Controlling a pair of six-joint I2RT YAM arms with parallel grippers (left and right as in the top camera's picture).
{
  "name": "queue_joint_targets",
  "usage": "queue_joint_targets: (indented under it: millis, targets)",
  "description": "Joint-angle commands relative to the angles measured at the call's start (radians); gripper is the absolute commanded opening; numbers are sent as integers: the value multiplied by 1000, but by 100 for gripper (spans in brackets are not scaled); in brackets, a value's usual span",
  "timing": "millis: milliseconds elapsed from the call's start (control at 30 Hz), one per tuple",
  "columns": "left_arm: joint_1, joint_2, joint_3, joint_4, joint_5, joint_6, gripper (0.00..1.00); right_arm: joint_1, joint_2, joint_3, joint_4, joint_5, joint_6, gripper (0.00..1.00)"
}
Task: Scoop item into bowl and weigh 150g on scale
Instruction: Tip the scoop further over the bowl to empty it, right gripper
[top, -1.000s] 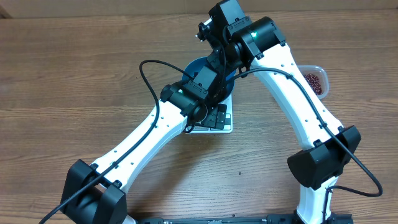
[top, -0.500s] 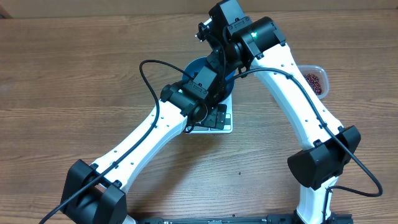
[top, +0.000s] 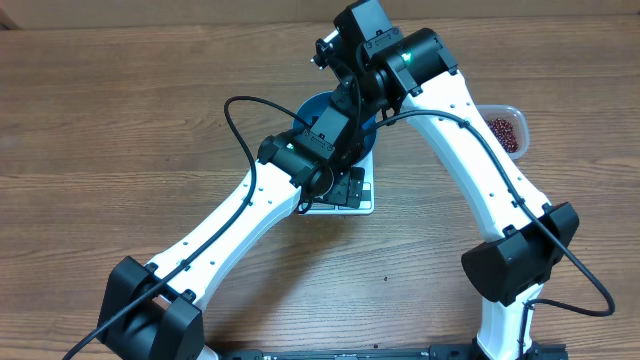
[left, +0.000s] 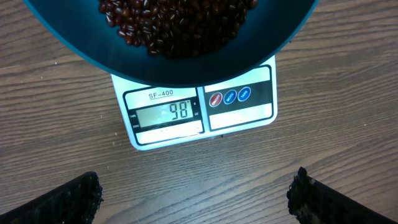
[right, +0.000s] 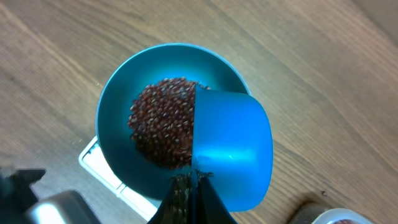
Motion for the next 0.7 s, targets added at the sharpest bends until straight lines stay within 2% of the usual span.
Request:
queue_joint_targets:
  millis: [0,200,300,433,533,667]
  targets:
    - [3,8,-10,2,8,19,100,9,-44,37,12,30,21,4]
    - [3,8,-10,2,8,19,100,8,-44,37,9,34,30,4]
    - [3,8,-10,2,8,19,100,11,-44,37,-17,-31,-51,4]
    - [3,8,-10,2,8,19,99,12,-44,37,5,37,25,4]
    - [3,8,-10,2,8,19,100,12,-44,37,-14,21,-38,4]
    - [3,8,-10,2,8,19,100,-4,-44,37,10,82,92,4]
